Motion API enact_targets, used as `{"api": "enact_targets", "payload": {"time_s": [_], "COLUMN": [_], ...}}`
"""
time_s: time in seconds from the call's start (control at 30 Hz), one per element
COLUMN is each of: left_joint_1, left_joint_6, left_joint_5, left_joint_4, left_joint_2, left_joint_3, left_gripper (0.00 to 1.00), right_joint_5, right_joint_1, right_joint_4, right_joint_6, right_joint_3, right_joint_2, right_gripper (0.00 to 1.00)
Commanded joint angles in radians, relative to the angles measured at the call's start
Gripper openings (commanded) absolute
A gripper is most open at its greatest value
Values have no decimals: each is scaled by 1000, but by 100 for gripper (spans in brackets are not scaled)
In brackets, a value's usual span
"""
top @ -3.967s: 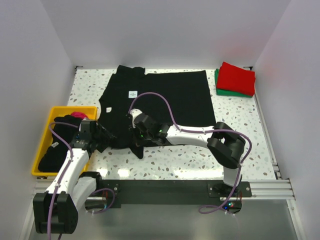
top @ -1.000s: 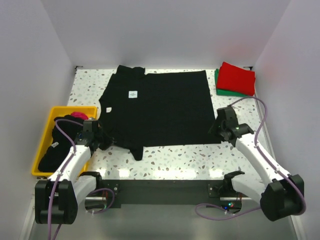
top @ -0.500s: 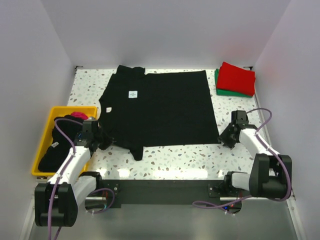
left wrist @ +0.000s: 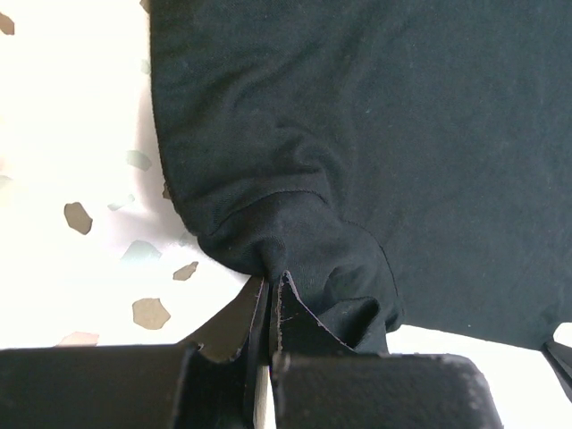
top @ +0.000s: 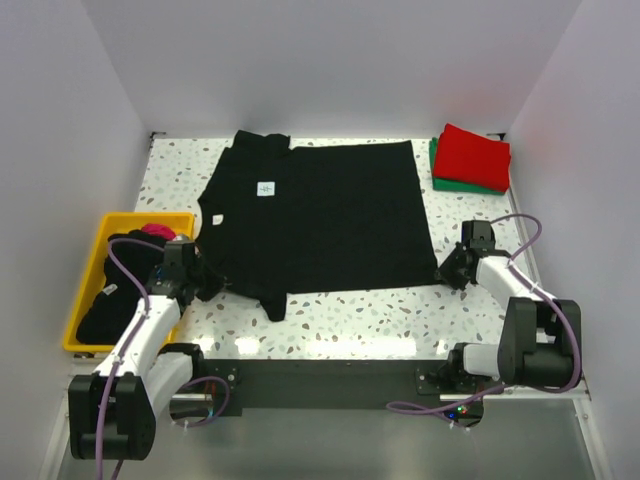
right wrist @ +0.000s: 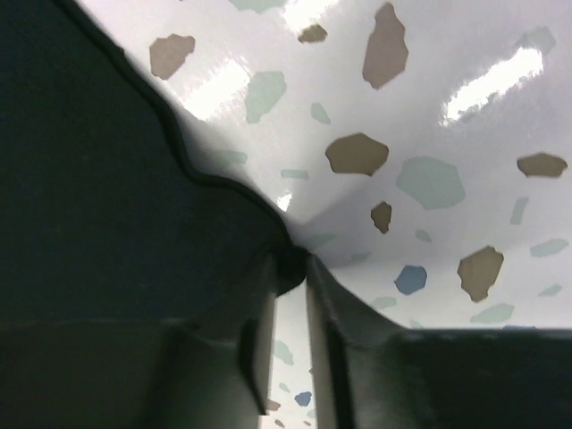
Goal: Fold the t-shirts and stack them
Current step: Fold the tshirt
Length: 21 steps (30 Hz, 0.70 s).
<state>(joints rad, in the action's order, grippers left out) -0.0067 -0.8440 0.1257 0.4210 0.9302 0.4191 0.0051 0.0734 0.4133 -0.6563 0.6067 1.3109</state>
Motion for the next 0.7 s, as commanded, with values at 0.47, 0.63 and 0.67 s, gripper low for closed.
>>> {"api": "enact_targets", "payload": {"time_s": [0.47, 0.63, 0.67], "left_joint_1": [2, 2, 2], "left_joint_6": [-72, -99, -101], "left_joint_5": [-109, -123, -123], "left_joint_4": [191, 280, 298], "left_joint_2": [-174, -240, -249], "left_joint_3": [66, 92, 93], "left_gripper": [0, 0, 0], "right_joint_5": [-4, -4, -4], "right_joint_1": [8, 16, 16], "right_joint_4": [114, 173, 192], "right_joint_6": [34, 55, 57], "right_joint_3": [-7, -1, 2], "right_joint_2": [-125, -196, -205], "right_gripper": [0, 0, 0]}}
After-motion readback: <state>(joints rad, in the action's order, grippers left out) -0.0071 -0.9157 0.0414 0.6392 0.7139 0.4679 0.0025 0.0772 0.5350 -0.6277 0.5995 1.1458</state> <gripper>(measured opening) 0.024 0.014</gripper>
